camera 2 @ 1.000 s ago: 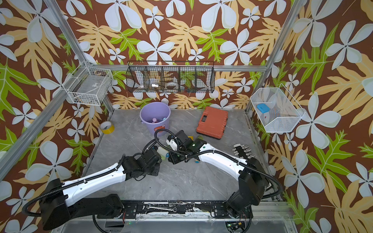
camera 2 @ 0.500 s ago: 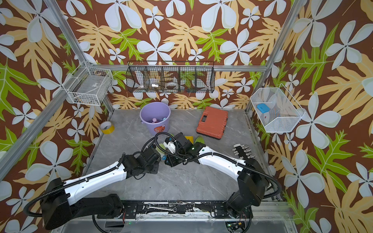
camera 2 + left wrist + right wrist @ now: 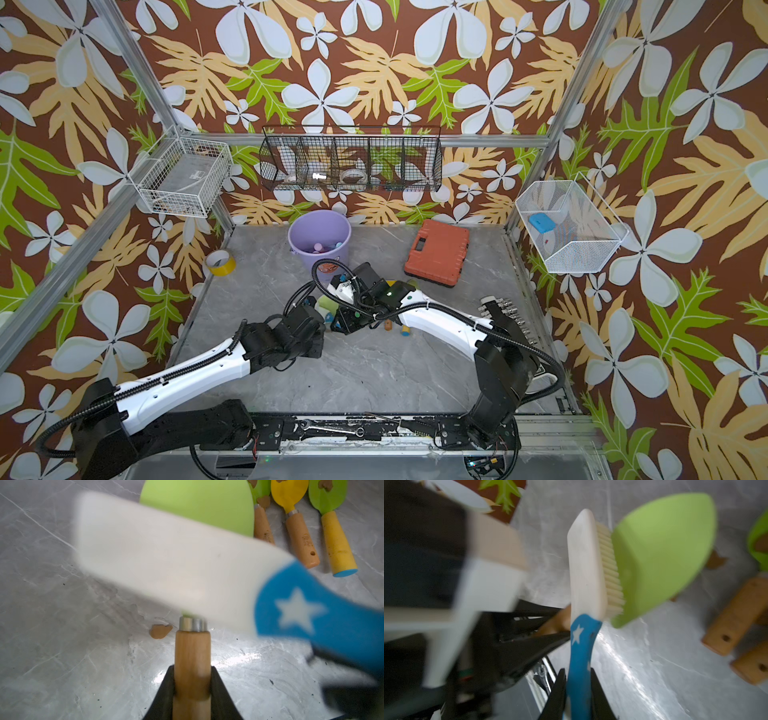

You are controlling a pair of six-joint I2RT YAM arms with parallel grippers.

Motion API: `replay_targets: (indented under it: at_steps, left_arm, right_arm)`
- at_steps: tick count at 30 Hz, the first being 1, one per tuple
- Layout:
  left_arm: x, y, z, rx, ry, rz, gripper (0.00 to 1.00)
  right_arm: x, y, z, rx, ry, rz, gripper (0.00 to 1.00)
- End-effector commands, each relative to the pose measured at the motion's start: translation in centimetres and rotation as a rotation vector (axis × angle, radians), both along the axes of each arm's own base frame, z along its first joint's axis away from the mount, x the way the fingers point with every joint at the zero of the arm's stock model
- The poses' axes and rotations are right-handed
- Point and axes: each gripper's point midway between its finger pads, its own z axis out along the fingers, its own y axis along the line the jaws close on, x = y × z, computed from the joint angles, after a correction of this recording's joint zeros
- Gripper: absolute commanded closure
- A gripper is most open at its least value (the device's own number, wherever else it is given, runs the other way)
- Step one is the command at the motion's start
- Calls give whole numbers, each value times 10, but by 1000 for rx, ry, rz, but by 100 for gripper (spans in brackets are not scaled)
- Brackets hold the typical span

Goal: Brush the soil off the hand trowel and place it into the bucket
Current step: Brush off the soil from the hand trowel.

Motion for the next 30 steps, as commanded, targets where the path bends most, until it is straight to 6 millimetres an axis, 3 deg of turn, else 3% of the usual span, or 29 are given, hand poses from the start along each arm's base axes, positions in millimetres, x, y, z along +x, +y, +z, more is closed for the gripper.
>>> replay_targets:
  at_steps: [1,3,5,7,9,11,13,16,20,22,24,27,30]
  left_arm:
    - [7,2,6,-7,-45,20,100]
    - [7,5,5,1,-47,27,100]
    - [6,5,3,-4,-44,30,100]
    - [6,6,2,-5,-43,31,100]
    - [7,6,1,2,-44,30,100]
    - [7,5,1,0,-44,26,100]
    - [7,5,1,-2,-45,22,100]
    - [7,4,1,-7,-44,21,100]
    - [8,-1,3,-31,-48,15,100]
    - [11,-5,7,-67,-70,6,100]
    - [12,-17,16,-182,-93,-27,100]
    - [20,-18,35,-459,-118,-19,100]
    - [22,-9,56,-860,-62,-30,100]
  right_arm:
    - [30,-36,-1,-97,-66,-148,100]
    - [30,-30,20,-20,-93,-147,100]
    - [11,-8,36,79,-66,-77,100]
    - [-12,12,34,93,-38,4,100]
    - [-25,16,11,26,14,48,100]
    - [-16,1,-22,-96,37,15,100]
    - [9,-23,-30,-166,-27,-87,100]
    - [43,-47,6,-144,-185,-225,100]
    - [44,-55,48,-4,-315,-297,100]
    - [41,-64,51,41,-344,-343,100]
    - [35,-68,46,74,-342,-349,100]
    - [31,-79,42,109,-280,-387,100]
    - [31,-89,62,378,-189,-423,100]
